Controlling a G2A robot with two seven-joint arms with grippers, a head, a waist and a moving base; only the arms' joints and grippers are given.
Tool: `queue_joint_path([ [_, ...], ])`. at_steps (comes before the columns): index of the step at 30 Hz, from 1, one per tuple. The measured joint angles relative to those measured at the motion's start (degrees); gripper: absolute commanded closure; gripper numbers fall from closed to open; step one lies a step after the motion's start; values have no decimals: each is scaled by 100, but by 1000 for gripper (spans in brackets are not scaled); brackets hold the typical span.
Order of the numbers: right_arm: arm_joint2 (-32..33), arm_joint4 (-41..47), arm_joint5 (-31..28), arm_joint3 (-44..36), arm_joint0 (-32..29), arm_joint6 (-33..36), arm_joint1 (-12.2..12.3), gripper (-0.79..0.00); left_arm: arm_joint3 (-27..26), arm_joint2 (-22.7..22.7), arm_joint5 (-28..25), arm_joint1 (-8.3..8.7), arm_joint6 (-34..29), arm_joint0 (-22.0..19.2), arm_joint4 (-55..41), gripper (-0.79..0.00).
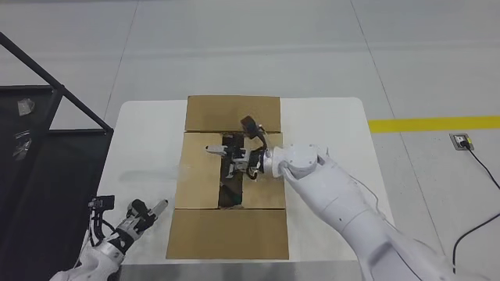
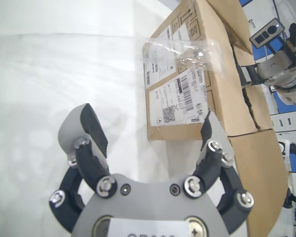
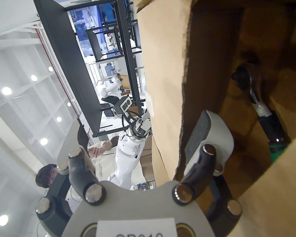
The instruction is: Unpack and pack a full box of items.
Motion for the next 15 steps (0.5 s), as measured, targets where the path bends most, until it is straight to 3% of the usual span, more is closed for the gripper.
queue_joint_path([
  [9,236,515,-1089,376,81,581,-221,-785,-783,-149,-553,19,104,639,477,-785],
  [15,211,442,-1397,268,148,506,-392,-785,-1320,147,-180,-11,108,641,1008,-785],
])
